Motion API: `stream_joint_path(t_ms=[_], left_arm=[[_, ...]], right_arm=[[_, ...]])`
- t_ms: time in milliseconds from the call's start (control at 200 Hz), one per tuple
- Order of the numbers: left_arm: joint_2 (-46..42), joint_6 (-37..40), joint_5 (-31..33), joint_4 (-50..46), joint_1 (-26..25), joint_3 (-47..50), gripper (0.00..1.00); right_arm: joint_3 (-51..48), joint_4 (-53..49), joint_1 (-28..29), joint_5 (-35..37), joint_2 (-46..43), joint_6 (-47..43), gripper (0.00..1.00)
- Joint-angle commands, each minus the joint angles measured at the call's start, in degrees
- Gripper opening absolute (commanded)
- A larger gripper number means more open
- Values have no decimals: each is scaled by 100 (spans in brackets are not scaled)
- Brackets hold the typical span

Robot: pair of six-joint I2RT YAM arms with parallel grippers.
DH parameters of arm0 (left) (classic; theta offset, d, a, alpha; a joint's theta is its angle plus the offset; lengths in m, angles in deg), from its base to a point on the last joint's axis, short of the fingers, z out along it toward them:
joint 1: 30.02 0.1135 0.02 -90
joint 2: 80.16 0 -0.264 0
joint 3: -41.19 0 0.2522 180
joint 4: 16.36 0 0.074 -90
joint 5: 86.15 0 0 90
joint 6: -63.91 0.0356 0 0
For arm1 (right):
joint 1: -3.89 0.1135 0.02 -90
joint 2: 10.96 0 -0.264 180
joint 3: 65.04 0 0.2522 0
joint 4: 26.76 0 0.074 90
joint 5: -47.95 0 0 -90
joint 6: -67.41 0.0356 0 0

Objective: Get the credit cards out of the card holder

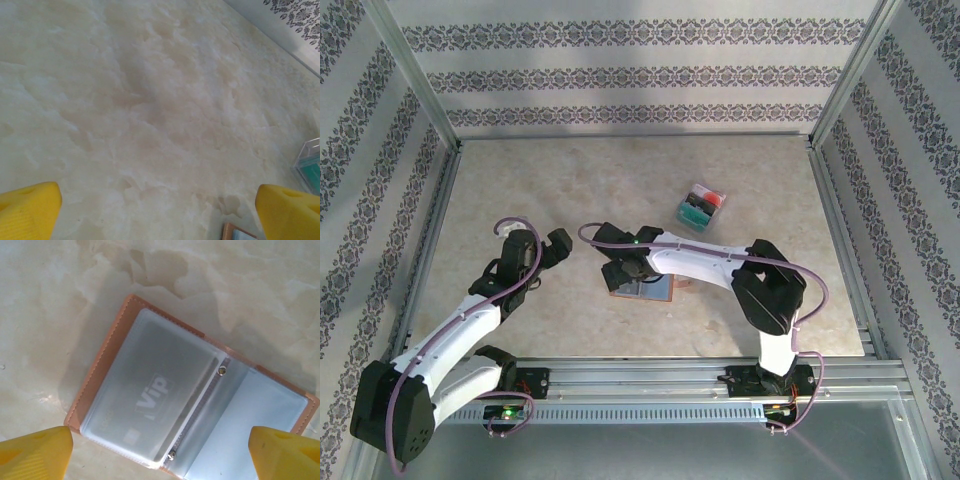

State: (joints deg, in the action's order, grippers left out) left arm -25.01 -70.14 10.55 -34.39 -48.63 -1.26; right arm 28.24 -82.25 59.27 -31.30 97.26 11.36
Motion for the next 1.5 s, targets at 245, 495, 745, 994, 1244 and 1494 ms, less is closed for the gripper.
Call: stream_joint_path(t_ms=[245, 495, 745, 994, 1244, 1494], left_arm=[[-64, -181, -6, 86, 114, 118, 99], [-59, -199, -19, 71, 138, 144, 99], [-65, -209, -55, 88, 148, 167, 99], [-64, -209, -81, 85, 172, 170, 99], [-75, -180, -102, 85, 176, 145, 99], [-80, -145, -105, 71, 184, 170, 99]], right_arm=[[201, 36, -44, -64, 464, 15, 76], [12, 190, -96, -228, 586, 89, 69], [-95, 192, -120, -193, 592, 103, 62], [-170, 175, -124, -186, 627, 106, 54], [-246, 175, -141, -163, 535, 120, 53], [-111, 216, -79, -183, 445, 145, 73]])
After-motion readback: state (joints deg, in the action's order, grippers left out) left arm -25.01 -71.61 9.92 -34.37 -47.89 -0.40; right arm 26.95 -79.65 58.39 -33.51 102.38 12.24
